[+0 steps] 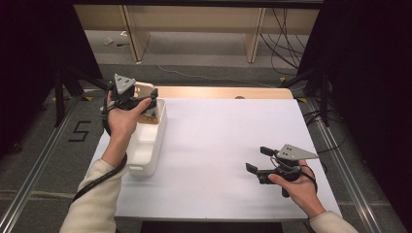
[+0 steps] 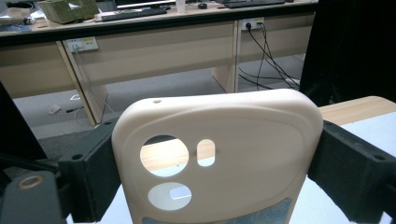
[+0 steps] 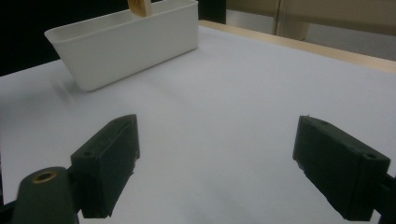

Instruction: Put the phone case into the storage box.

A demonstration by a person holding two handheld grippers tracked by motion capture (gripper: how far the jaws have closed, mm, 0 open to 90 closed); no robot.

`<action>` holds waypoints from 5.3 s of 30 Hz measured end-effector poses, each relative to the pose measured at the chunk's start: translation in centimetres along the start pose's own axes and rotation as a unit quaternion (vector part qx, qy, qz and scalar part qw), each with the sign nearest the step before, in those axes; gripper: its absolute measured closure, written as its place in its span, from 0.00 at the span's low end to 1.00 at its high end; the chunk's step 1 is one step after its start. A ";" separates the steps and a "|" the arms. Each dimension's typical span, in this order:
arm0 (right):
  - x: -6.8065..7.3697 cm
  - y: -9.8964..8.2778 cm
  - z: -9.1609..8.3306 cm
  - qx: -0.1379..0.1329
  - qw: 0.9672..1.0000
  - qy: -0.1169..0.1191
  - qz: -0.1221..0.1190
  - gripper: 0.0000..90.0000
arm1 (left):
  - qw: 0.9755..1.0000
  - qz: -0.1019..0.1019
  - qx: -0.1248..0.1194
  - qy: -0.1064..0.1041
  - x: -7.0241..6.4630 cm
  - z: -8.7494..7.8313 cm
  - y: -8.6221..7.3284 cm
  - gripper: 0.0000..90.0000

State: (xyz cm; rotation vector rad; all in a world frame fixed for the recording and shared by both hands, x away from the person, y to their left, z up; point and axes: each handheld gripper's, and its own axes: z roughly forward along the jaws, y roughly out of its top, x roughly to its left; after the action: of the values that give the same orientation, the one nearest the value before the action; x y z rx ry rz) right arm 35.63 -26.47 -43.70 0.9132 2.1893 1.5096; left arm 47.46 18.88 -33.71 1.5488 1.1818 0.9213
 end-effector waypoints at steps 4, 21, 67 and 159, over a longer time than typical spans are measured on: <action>0.0 0.0 0.0 0.000 1.000 0.000 0.000 0.17 | 1.000 0.000 0.000 0.000 0.0 0.1 -0.1 0.12; 0.0 0.0 0.0 0.001 1.000 0.003 0.001 0.17 | 1.000 0.004 0.000 -0.003 0.1 0.4 -0.4 0.12; 0.0 -0.1 0.2 0.000 1.000 0.002 0.011 0.17 | 1.000 -0.004 0.019 -0.006 0.8 2.4 -0.8 0.12; -0.3 -0.1 -0.4 -0.007 1.000 0.003 0.012 0.18 | 0.998 -0.010 0.066 -0.007 1.5 7.4 -0.2 0.12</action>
State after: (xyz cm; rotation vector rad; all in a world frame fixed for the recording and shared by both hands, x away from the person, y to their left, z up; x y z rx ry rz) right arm 35.53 -26.99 -43.69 0.9354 2.1752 1.5390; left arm 54.67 18.65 -35.80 1.6422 1.2674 0.8333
